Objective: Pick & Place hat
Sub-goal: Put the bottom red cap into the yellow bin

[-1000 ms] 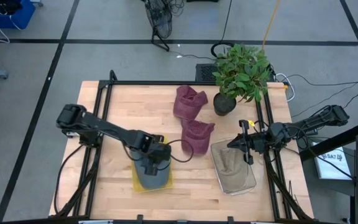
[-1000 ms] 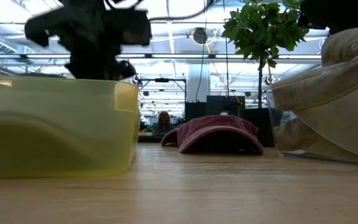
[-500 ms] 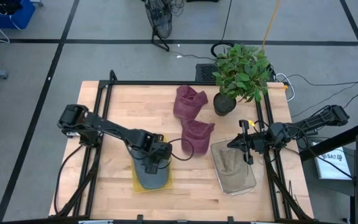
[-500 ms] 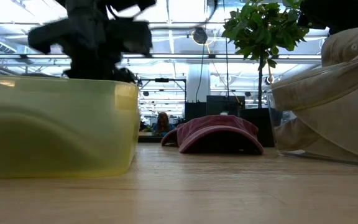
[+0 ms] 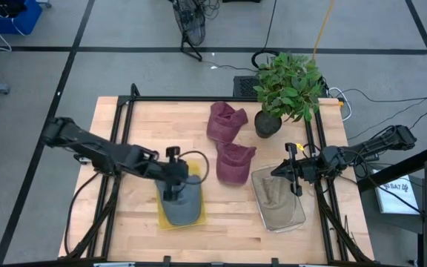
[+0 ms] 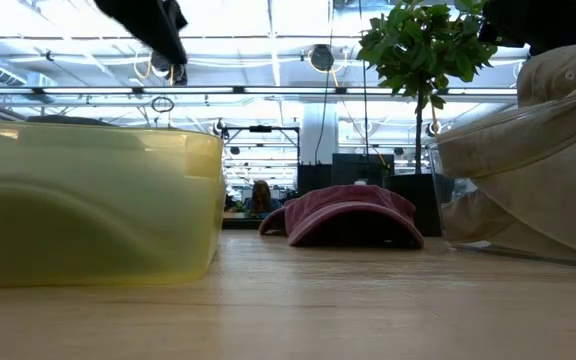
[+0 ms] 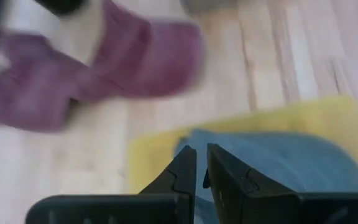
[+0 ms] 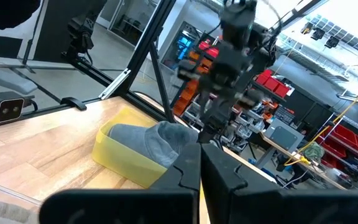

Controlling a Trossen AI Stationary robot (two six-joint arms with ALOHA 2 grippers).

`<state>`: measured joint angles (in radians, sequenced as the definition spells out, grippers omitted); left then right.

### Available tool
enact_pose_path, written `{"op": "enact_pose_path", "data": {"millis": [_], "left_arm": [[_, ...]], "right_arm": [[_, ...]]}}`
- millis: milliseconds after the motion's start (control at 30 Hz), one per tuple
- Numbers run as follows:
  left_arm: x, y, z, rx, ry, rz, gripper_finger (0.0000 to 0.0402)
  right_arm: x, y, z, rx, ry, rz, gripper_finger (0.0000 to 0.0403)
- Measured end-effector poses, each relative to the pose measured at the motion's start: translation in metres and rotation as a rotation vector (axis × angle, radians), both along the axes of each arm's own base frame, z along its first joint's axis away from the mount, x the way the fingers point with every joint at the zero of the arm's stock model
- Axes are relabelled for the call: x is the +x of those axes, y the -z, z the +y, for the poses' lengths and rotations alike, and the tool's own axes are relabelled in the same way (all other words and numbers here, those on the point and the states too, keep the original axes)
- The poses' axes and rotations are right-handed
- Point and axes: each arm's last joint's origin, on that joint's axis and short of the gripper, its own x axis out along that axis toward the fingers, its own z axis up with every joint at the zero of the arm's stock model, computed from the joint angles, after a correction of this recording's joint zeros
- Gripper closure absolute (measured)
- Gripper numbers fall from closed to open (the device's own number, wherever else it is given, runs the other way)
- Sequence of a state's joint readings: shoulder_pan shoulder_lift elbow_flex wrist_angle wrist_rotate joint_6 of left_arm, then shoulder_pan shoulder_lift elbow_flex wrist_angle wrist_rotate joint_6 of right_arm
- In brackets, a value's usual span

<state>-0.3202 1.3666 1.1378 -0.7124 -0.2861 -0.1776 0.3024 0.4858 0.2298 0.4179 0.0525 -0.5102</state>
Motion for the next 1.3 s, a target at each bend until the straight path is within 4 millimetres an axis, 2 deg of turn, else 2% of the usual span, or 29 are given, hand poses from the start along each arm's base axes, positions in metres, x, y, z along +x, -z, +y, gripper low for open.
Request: {"op": "enact_pose_path", "data": {"millis": [133, 267, 433, 633, 800, 967, 1167, 1300], "left_arm": [[-0.008, -0.021, 0.001, 0.071, -0.031, -0.145, 0.0355], [-0.016, -0.032, 0.01, 0.141, -0.083, -0.204, 0.0355], [-0.02, -0.039, 0.024, 0.212, -0.177, -0.229, 0.0355], [-0.017, -0.036, 0.047, 0.359, -0.253, -0.169, 0.0357], [-0.014, -0.036, 0.07, 0.357, -0.357, -0.161, 0.0374], [-0.014, -0.034, 0.083, 0.352, -0.365, -0.127, 0.0395], [-0.011, -0.033, 0.092, 0.179, -0.188, -0.114, 0.039], [0.0, -0.038, 0.101, 0.159, -0.17, -0.215, 0.0393]], "right_arm": [[0.0, 0.0, 0.0, -0.001, 0.0, 0.004, 0.0403], [0.0, 0.001, 0.0, -0.003, -0.001, 0.01, 0.0403], [0.0, 0.001, 0.0, -0.002, -0.001, 0.01, 0.0403], [0.001, 0.002, 0.0, -0.005, -0.001, 0.017, 0.0403], [0.001, 0.002, 0.0, 0.021, -0.003, 0.025, 0.0403], [0.001, 0.001, 0.0, 0.046, -0.005, 0.021, 0.0403], [0.001, 0.001, 0.0, 0.043, -0.005, 0.016, 0.0403], [0.001, 0.0, 0.0, 0.056, -0.006, 0.019, 0.0403]]}}
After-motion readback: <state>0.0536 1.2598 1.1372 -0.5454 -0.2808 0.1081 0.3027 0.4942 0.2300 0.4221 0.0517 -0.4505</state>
